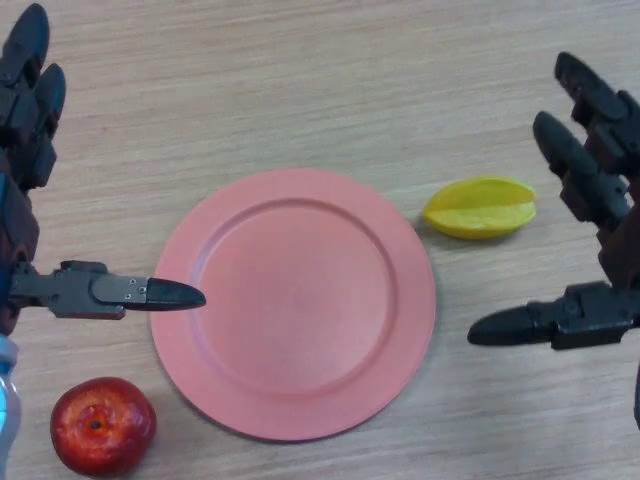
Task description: Pick up the yellow starfruit and place it on the plate
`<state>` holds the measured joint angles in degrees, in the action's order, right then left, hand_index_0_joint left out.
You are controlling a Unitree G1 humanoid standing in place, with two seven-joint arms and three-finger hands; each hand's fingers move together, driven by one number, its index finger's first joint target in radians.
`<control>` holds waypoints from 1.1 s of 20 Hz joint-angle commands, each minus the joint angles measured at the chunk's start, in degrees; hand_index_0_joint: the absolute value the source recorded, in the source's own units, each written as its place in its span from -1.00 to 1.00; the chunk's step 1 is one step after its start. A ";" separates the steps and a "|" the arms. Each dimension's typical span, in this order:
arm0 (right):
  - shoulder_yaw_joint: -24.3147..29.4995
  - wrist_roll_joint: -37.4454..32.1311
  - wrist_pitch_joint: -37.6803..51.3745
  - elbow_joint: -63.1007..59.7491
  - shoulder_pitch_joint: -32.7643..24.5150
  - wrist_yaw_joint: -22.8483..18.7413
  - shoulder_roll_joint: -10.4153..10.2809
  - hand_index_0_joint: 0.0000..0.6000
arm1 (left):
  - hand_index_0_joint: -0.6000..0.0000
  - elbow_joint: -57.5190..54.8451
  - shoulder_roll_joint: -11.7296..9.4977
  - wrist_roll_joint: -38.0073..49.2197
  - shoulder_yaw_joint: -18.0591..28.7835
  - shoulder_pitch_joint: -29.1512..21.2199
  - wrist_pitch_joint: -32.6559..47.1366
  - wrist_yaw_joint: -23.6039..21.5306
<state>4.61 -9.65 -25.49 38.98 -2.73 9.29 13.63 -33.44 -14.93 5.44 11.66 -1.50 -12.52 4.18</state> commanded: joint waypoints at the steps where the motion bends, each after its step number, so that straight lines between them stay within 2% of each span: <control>1: 2.60 -1.90 6.42 3.11 -2.25 0.08 1.79 -1.00 | 1.00 -3.03 -1.85 1.07 4.04 -0.98 7.09 -1.03; 6: 1.94 -1.46 7.64 1.90 -2.34 0.21 1.70 -1.00 | 1.00 -2.95 -2.22 -0.26 3.94 -1.38 6.55 0.31; 14: 2.23 -0.71 6.42 3.16 -1.54 0.62 1.72 -1.00 | 1.00 -4.22 -0.82 -1.29 2.27 0.38 4.96 0.40; 19: 2.41 -2.18 4.38 4.10 -2.07 1.06 1.75 -1.00 | 1.00 -5.13 -1.50 0.24 2.49 -1.11 0.48 0.49; 22: 1.97 -0.35 5.44 2.56 -2.75 1.28 2.10 -1.00 | 1.00 -4.53 -1.72 -0.18 2.93 -0.47 0.05 1.83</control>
<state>4.56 -9.65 -26.71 38.82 -3.62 10.07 13.86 -34.83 -14.78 5.15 11.59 -0.91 -17.37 5.58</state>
